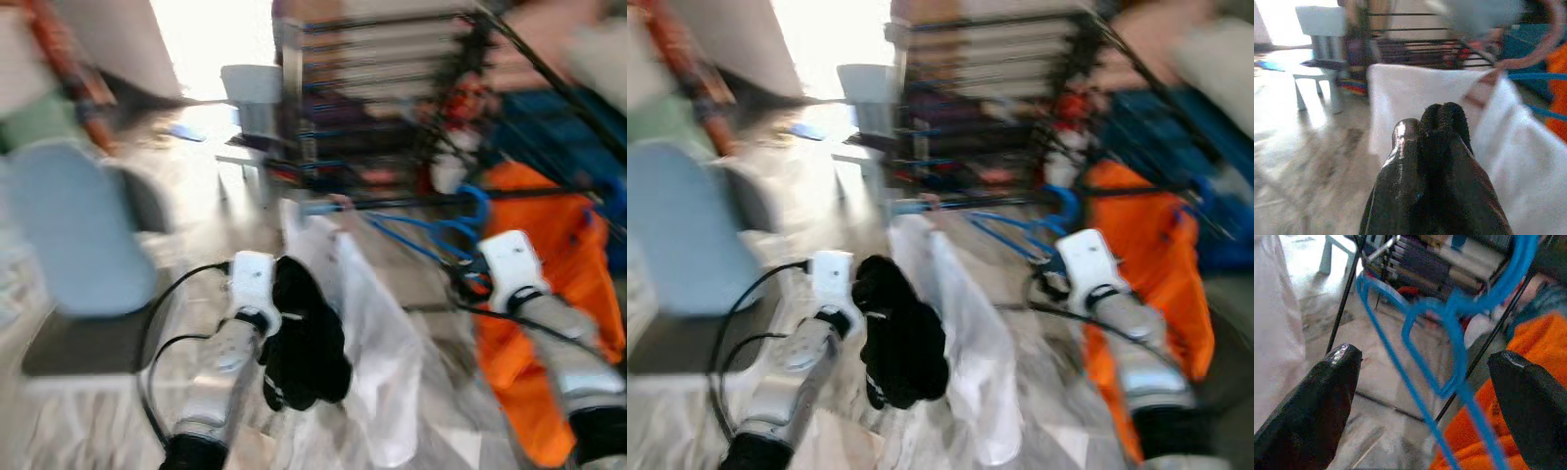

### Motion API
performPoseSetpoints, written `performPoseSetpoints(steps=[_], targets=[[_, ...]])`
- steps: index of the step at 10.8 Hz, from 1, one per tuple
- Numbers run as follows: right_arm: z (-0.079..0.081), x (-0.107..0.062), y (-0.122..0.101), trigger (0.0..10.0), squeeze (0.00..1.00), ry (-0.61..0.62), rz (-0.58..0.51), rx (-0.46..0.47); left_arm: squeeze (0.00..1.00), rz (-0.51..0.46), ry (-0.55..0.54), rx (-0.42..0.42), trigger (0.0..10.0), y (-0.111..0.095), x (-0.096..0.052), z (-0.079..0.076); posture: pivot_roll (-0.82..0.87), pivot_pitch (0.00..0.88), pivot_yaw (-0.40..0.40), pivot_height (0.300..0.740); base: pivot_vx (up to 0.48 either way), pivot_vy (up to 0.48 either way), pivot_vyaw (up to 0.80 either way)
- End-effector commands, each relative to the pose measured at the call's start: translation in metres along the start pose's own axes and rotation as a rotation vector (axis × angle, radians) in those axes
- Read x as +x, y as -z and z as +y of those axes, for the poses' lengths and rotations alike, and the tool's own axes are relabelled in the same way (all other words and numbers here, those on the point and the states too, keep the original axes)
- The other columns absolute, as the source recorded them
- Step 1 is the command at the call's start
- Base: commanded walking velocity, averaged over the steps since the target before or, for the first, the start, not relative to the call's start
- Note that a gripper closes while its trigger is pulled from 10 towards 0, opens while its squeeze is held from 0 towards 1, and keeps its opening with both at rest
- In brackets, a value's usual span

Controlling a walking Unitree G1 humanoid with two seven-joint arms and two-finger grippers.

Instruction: Hang hanger

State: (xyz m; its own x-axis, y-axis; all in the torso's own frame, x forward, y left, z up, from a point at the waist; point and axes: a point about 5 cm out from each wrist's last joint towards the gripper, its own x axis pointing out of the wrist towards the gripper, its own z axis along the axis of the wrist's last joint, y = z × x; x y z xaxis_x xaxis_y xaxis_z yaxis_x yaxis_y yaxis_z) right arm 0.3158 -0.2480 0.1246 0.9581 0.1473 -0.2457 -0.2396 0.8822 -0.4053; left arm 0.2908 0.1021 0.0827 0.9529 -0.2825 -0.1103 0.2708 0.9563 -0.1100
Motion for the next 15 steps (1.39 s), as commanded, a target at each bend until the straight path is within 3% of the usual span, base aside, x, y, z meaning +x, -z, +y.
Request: performPoseSetpoints(steps=[1,3,6,11,15], targets=[[-0.006,0.001,-0.005,10.0,0.00,-0.007,-0.010,-0.020,0.00,-0.037,0.009,0.004,10.0,-0.011,0.001,0.000,-0.21,0.000,0.060,0.740,0.000,0.000,0.00],[-0.019,0.003,0.002,10.0,0.00,-0.005,0.039,-0.086,0.00,-0.035,0.037,-0.001,10.0,-0.011,-0.004,-0.001,-0.19,0.000,0.062,0.740,0.000,0.000,0.00],[-0.030,0.006,0.006,10.0,0.00,0.009,0.073,-0.095,0.00,-0.029,0.050,-0.004,10.0,-0.012,-0.008,0.002,-0.18,0.000,0.066,0.740,0.000,0.000,0.00],[-0.019,0.005,0.006,10.0,0.00,0.011,0.033,-0.048,0.00,-0.029,0.066,0.007,10.0,-0.014,-0.008,-0.002,-0.19,0.000,0.071,0.740,0.000,-0.195,0.00],[-0.007,0.006,0.003,10.0,0.00,-0.004,0.000,-0.033,0.00,-0.040,0.013,-0.006,10.0,-0.014,-0.008,0.004,-0.19,0.000,0.066,0.740,0.000,0.000,0.00]])
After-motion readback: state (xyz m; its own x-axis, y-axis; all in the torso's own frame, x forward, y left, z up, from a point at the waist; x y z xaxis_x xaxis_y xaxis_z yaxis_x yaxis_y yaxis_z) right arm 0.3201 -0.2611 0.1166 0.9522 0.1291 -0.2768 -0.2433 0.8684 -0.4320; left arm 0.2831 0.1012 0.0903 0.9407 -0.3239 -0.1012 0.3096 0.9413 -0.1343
